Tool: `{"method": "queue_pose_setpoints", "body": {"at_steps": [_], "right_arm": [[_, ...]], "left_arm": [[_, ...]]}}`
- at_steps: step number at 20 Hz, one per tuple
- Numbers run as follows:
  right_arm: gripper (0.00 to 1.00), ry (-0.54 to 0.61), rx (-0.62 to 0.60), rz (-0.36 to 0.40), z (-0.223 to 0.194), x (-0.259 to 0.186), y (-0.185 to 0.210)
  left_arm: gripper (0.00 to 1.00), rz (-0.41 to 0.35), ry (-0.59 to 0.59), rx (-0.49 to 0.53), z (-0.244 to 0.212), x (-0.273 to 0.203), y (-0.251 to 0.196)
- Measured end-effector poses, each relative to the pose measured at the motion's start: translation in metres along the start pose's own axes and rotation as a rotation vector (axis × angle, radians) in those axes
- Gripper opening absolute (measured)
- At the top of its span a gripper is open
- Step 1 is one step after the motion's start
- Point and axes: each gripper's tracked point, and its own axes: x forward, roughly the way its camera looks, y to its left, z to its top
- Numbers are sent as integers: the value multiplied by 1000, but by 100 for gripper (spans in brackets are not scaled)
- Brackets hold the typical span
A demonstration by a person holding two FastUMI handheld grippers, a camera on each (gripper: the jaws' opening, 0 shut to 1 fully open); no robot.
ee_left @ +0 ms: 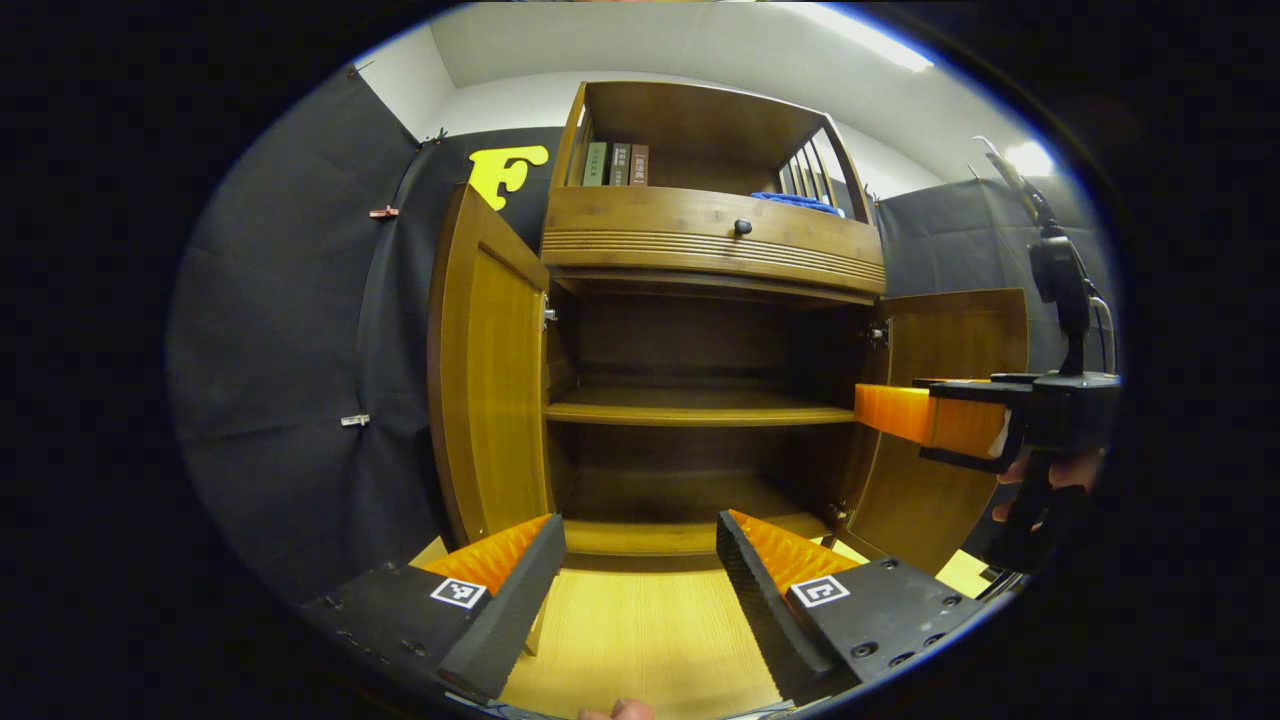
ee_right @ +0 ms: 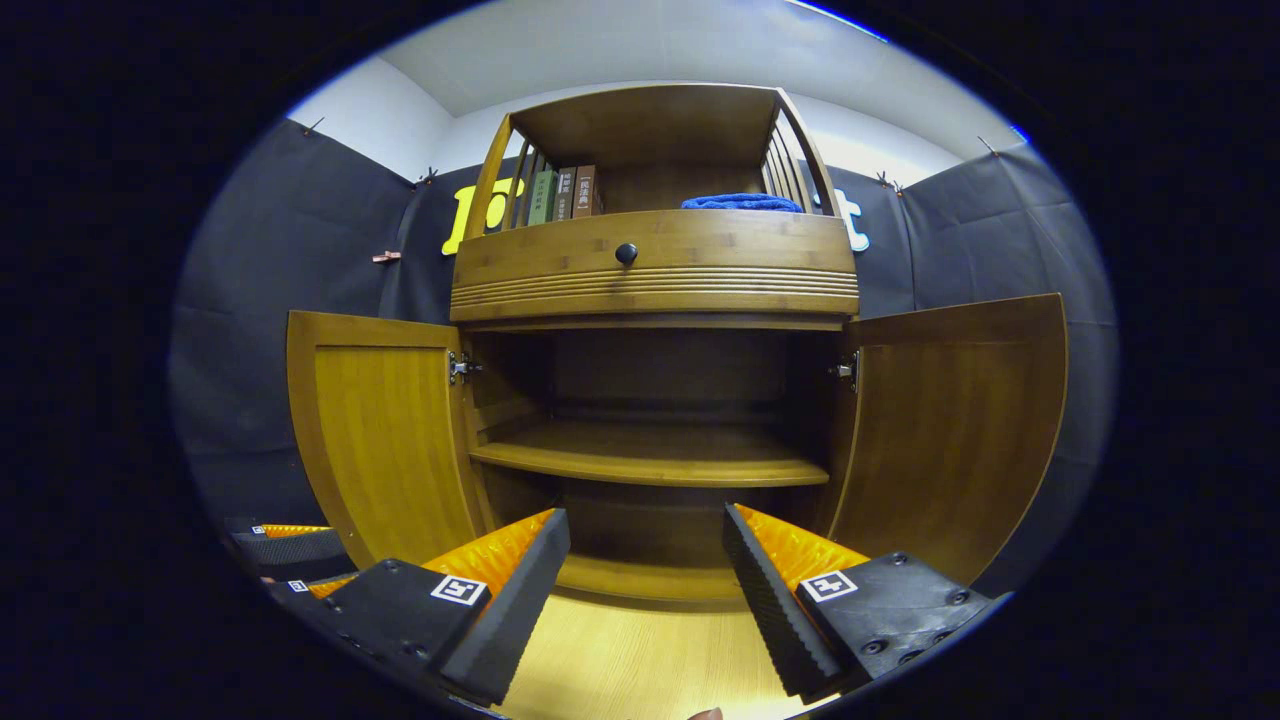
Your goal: Open the right door of the double-door shoe cabinet with the right hand, and open the left door with the left hand.
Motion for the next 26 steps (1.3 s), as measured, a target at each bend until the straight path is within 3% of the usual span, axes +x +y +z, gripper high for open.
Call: {"method": "queue_pose_setpoints", "body": {"at_steps": [8,18,26], "right_arm": [[98,-15,-22,12,3,2,2],[96,8,-23,11,-1,3,5],[98,-18,-21,-14,6,4,1]], "left_arm": [[95,10,4,-11,-2,1,2],[95,-40,20,94,-6,16,-15],[95,-87,1,88,7,19,-37]]}}
